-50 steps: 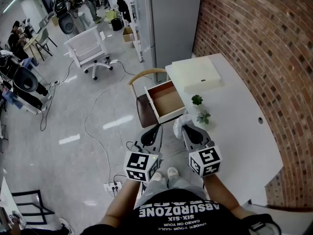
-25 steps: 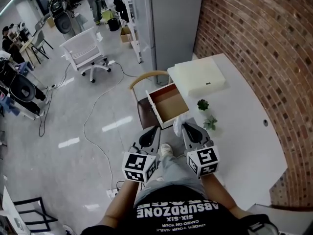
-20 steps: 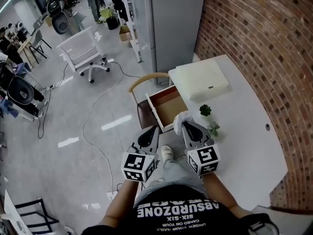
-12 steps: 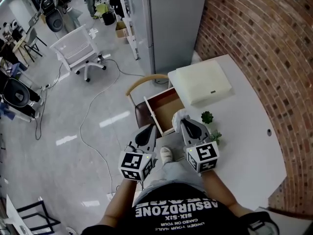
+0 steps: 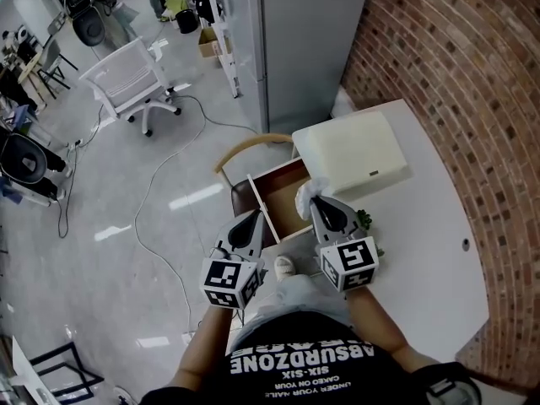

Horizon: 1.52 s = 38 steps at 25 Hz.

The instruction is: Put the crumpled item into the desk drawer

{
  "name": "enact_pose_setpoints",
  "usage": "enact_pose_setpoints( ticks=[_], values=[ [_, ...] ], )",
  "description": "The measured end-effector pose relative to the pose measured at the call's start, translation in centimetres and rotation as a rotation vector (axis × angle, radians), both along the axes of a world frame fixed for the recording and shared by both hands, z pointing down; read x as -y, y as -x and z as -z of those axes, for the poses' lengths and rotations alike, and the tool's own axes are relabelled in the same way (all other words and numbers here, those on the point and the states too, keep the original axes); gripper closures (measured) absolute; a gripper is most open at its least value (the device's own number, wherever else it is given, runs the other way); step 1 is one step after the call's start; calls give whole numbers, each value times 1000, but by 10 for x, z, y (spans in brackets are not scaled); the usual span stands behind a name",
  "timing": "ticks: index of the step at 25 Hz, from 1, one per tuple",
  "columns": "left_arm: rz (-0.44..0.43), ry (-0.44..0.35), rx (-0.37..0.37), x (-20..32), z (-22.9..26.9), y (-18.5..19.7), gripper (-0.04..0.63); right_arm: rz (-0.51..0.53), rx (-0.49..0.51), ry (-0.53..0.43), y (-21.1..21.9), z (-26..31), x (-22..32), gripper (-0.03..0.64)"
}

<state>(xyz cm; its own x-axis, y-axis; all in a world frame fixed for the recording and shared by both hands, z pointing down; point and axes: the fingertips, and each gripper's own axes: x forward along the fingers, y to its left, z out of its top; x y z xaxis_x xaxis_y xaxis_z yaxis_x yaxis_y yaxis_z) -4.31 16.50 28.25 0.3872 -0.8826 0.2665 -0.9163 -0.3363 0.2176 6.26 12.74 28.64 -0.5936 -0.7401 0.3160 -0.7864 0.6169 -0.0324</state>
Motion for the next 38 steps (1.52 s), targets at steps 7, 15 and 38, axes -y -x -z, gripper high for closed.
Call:
enact_pose_setpoints(
  ticks=[7,15,38],
  values=[
    [3,14,1,35,-9,-1,591,22,9,26,7,-12,37,611],
    [30,35,-3,60,-21,1,591,73,-11,79,22,-34,65,611],
    [38,115,23,80,-51,-3,591,120,-63,235,24,-102,77,611]
  ],
)
